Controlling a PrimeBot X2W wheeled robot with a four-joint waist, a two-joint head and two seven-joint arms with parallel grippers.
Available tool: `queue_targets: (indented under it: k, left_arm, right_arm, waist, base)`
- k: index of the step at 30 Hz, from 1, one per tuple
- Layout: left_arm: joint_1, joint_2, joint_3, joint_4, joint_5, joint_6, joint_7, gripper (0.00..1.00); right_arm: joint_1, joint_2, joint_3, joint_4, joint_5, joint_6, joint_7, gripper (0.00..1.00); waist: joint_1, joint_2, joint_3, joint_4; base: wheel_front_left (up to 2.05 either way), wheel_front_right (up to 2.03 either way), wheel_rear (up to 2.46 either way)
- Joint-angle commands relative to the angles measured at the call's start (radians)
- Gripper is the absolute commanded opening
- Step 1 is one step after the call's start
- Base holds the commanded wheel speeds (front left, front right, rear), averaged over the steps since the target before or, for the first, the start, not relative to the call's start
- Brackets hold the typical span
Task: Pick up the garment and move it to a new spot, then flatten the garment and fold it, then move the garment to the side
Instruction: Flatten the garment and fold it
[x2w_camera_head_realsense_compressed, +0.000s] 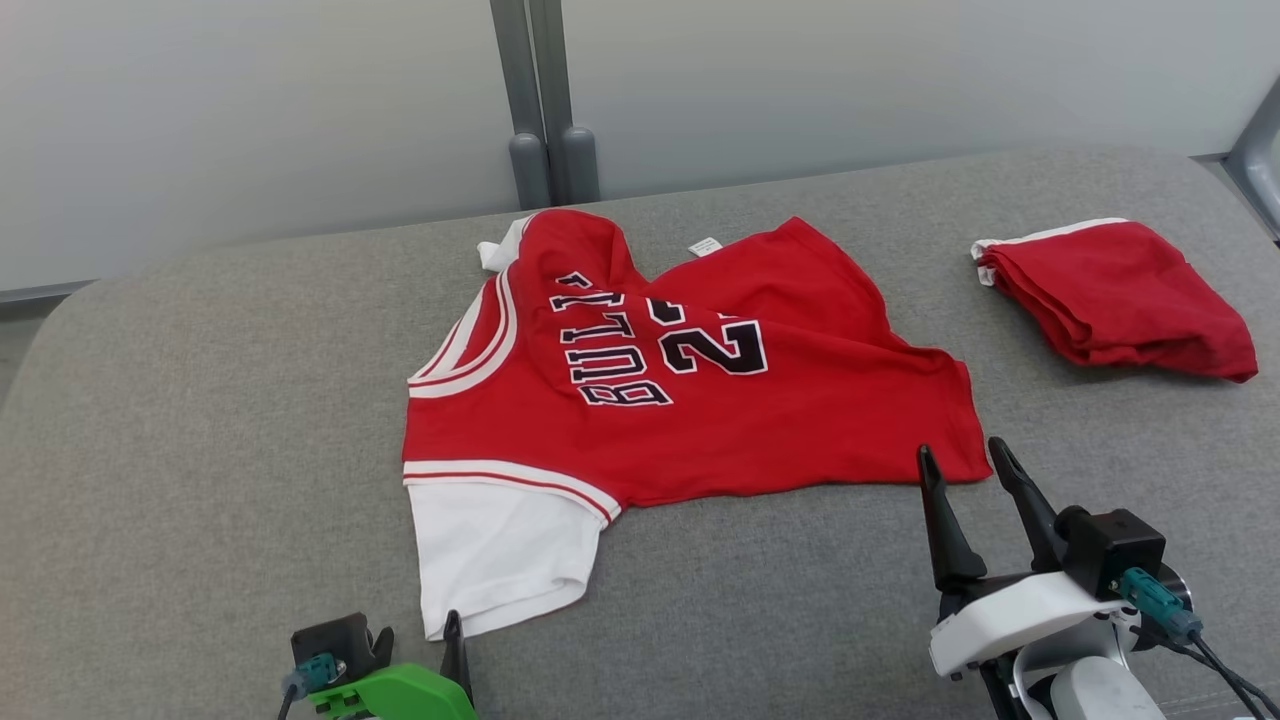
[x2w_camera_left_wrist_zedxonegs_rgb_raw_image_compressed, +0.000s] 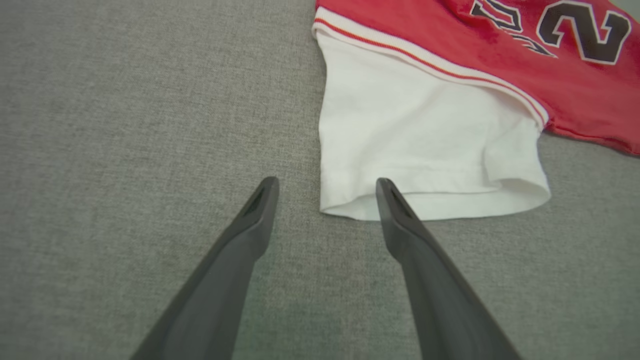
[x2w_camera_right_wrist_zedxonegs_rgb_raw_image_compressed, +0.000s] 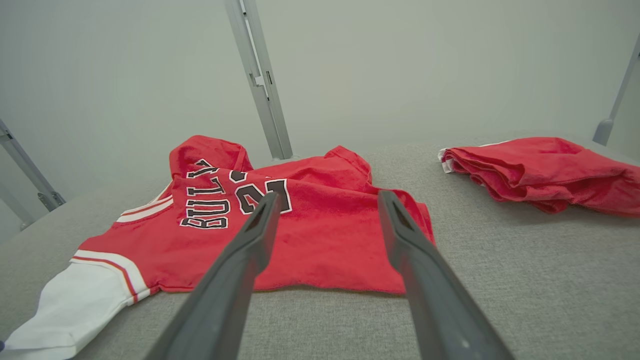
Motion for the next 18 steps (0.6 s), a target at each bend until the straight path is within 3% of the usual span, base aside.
queue_targets:
  k: [1,13,14,16,17,18]
  left_arm:
    - [-0.02,0.003,0.001,0.011,-0.01,0.004,-0.003,1.0]
    - [-0.072,0.009,-0.01,0.105,-0.012,0.003,0.003,1.0]
    - [-0.076,0.009,-0.015,0.114,-0.01,0.001,0.004,0.96]
    - [-0.082,0.008,-0.021,0.125,-0.013,-0.003,0.0,0.69]
    - [-0.086,0.007,-0.024,0.13,-0.017,-0.006,-0.004,0.48]
    - [-0.089,0.007,-0.026,0.133,-0.018,-0.008,-0.007,0.38]
  right_arm:
    - [-0.008,-0.004,0.002,0.004,0.002,0.0,-0.003,1.0]
    - [-0.019,-0.005,0.007,0.004,0.004,0.0,-0.003,1.0]
    - [-0.019,-0.005,0.006,0.004,0.004,0.0,-0.003,1.0]
    - [-0.018,-0.005,0.002,0.006,0.002,0.0,-0.003,1.0]
    - [-0.018,-0.005,-0.001,0.007,0.0,0.0,-0.003,1.0]
    - [-0.017,-0.005,-0.003,0.01,-0.003,0.0,-0.003,1.0]
  waist:
    - [0.0,0.0,0.003,-0.007]
    - [0.0,0.0,0.018,-0.035]
    - [0.0,0.0,0.019,-0.037]
    - [0.0,0.0,0.021,-0.039]
    - [0.0,0.0,0.022,-0.04]
    - [0.0,0.0,0.023,-0.04]
  base:
    - [0.0,0.0,0.0]
    - [0.0,0.0,0.0]
    - [0.0,0.0,0.0]
    - [0.0,0.0,0.0]
    - [0.0,0.0,0.0]
    - [0.0,0.0,0.0]
